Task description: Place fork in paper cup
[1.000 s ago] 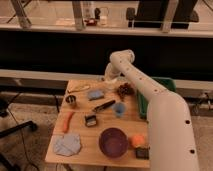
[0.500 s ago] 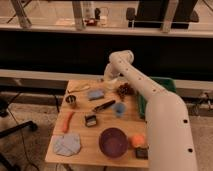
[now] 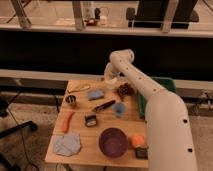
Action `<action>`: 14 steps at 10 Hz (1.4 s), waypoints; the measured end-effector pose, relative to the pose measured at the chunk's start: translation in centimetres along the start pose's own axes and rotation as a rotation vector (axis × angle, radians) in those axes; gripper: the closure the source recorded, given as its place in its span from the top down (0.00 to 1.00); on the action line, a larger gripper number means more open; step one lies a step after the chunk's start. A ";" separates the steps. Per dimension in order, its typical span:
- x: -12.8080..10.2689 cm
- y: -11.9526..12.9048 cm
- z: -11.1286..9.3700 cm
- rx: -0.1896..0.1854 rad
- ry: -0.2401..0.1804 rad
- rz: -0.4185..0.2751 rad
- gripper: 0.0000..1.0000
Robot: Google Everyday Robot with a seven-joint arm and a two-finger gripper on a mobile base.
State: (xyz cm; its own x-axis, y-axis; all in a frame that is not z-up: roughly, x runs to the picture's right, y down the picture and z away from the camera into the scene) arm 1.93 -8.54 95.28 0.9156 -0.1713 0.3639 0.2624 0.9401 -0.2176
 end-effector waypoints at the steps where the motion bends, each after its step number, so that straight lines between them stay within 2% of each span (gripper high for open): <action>1: 0.0 0.0 0.1 0.000 -0.001 0.000 0.00; 8: 0.7 0.3 0.1 -0.006 0.017 0.017 0.00; 14: 1.9 0.1 -0.8 0.005 0.038 0.031 0.00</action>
